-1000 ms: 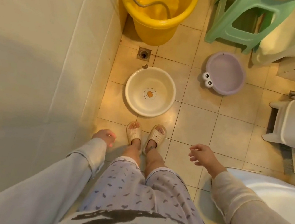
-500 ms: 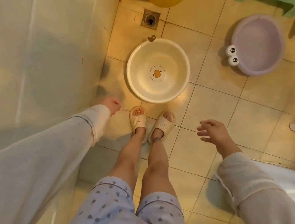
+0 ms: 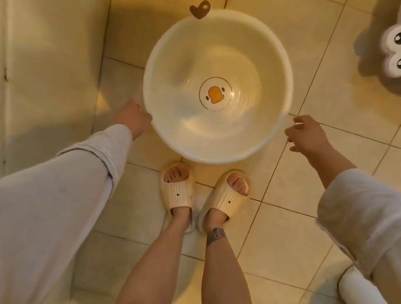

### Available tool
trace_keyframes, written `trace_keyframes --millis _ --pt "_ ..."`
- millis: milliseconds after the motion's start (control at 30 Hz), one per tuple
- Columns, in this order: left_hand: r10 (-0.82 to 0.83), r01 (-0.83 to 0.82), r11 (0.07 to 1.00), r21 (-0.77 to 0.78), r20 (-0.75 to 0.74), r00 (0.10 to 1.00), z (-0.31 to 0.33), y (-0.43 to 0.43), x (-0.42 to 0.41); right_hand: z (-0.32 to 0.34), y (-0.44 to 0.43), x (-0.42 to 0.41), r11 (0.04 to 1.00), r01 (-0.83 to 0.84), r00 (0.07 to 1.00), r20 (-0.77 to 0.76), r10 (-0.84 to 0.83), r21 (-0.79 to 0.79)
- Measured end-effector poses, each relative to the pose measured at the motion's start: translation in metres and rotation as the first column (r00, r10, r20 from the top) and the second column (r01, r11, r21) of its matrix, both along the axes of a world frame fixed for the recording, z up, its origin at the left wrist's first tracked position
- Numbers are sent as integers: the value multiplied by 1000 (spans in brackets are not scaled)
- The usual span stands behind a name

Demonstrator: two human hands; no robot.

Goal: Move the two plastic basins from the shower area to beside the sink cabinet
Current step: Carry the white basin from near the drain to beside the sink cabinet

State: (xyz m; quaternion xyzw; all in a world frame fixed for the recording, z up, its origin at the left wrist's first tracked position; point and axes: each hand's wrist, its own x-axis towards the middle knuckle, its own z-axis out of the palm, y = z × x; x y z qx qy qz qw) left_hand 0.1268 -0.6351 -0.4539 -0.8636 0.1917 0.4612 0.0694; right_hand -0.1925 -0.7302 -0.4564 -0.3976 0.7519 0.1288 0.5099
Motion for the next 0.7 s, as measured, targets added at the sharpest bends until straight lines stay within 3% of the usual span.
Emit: trace_keyframes --millis 167,300,367,500,700 --pt "191 -190 982 22 -44 981 -55 -10 5 -64 -25 13 996 94 996 11 -94 1" --pt "433 -443 896 -9 -199 879 -66 -10 5 -75 -23 13 995 94 995 -20 -95 -37" --pt "479 -494 869 -12 -228 848 -56 -9 4 -67 -18 7 991 130 991 -5 -130 0" --pt "479 -487 873 28 -236 845 -8 0 -3 -20 2 -5 972 224 974 6 -225 65" --pt "448 -461 887 -20 -200 871 118 40 -8 113 50 -22 941 306 948 39 -315 147"
